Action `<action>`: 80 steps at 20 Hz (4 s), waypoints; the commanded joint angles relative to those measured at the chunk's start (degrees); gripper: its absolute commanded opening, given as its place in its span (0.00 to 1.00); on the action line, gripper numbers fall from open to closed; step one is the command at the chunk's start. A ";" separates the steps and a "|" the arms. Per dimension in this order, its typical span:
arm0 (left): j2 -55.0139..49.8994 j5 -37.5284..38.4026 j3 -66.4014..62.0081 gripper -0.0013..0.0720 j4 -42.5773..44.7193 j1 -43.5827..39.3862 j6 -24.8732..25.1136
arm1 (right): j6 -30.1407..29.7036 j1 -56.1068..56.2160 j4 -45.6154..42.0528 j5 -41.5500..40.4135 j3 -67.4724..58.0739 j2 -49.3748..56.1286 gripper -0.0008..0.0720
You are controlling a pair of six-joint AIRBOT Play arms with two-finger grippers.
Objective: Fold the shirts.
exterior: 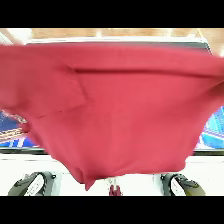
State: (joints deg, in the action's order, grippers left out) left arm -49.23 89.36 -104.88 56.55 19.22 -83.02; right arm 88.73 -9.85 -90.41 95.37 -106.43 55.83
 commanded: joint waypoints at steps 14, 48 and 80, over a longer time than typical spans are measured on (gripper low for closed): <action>-41.48 -60.00 30.99 0.07 -15.69 -13.57 19.54 | -4.42 10.32 13.66 -81.99 25.90 43.28 0.11; -28.98 -3.58 45.42 0.84 1.49 -1.38 6.08 | -12.59 -5.49 6.10 -10.01 26.51 30.77 0.84; -18.05 -25.07 85.02 0.07 -8.41 -5.68 19.34 | -10.91 -16.41 19.74 -8.24 45.59 26.97 0.94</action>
State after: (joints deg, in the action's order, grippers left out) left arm -67.40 63.96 -19.90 48.90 13.65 -63.83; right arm 81.08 -26.22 -72.34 86.98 -67.24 82.74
